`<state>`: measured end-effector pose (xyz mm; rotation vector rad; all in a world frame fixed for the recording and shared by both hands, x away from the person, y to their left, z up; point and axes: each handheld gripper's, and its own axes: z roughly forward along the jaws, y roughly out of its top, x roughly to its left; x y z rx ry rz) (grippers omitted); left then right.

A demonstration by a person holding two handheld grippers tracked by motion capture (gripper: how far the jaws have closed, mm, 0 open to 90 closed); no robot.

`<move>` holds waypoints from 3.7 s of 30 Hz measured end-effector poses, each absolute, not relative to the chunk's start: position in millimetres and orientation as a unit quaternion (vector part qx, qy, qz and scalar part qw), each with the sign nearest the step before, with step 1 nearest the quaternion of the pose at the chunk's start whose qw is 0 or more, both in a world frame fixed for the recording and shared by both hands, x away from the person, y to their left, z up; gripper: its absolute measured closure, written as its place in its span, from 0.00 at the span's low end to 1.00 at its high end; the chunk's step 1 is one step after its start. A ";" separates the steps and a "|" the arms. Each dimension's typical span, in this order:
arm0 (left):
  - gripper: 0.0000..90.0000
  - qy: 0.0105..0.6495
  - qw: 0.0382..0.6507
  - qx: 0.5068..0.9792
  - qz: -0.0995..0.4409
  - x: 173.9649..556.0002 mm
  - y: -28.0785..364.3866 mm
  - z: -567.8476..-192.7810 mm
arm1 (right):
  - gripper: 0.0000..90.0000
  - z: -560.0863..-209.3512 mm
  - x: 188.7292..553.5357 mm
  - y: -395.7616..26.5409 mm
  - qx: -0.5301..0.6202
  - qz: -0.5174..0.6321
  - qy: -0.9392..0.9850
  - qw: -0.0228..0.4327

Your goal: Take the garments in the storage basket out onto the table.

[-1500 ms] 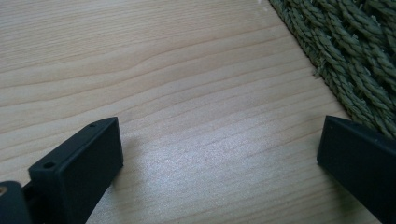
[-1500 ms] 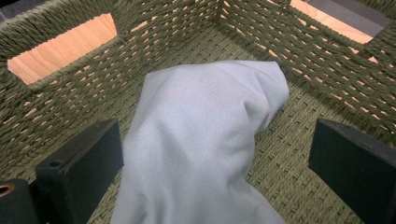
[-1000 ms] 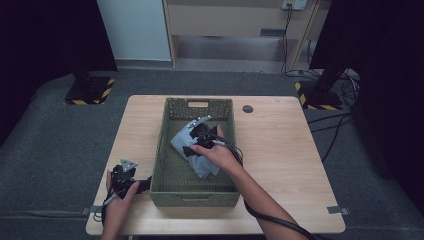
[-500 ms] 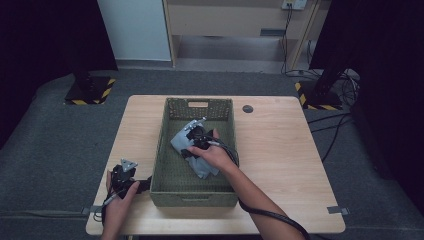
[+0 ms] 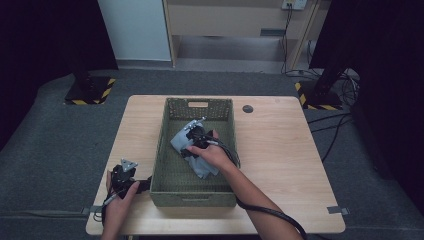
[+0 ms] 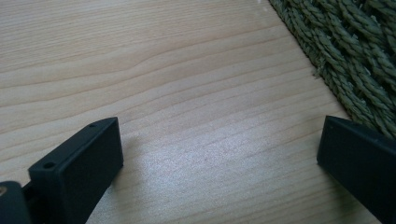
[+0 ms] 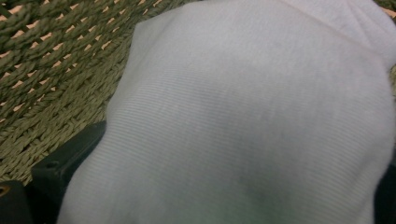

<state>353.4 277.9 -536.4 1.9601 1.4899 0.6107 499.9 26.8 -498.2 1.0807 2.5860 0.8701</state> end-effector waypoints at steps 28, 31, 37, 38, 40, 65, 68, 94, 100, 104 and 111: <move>0.00 0.560 0.298 0.738 0.230 353.4 277.9 -536.4 | 0.34 -509.3 502.8 27.2 0.351 0.263 0.895 0.080; 0.00 0.560 0.298 0.738 0.230 353.4 277.9 -536.4 | 0.50 -506.6 503.5 25.3 0.350 0.268 0.895 0.072; 0.00 0.561 0.298 0.738 0.230 353.4 277.9 -536.4 | 0.67 -498.5 501.4 23.5 0.329 0.265 0.901 0.101; 0.00 0.561 0.298 0.738 0.230 353.4 277.9 -536.4 | 0.68 -495.7 500.0 24.0 0.327 0.265 0.900 0.110; 0.00 0.561 0.298 0.738 0.230 353.4 277.9 -536.4 | 0.69 -489.8 497.3 23.2 0.316 0.270 0.901 0.127; 0.00 0.560 0.298 0.738 0.230 353.4 277.9 -536.4 | 0.69 -433.4 480.6 -1.5 0.319 0.325 0.869 0.195; 0.00 0.560 0.298 0.738 0.230 353.4 277.9 -536.4 | 0.69 -429.4 479.4 -2.8 0.318 0.328 0.867 0.200; 0.00 0.560 0.298 0.738 0.230 353.4 278.0 -536.4 | 0.69 -398.2 461.6 -15.7 0.312 0.345 0.858 0.217; 0.00 0.560 0.298 0.738 0.230 353.4 277.9 -536.5 | 0.69 -383.7 455.8 -18.9 0.302 0.348 0.858 0.225; 0.00 0.561 0.299 0.737 0.230 353.4 277.8 -536.6 | 0.69 -377.8 452.9 -20.9 0.300 0.347 0.858 0.230; 0.00 0.560 0.298 0.738 0.230 353.4 277.9 -536.5 | 0.69 -373.9 450.2 -24.6 0.300 0.350 0.856 0.232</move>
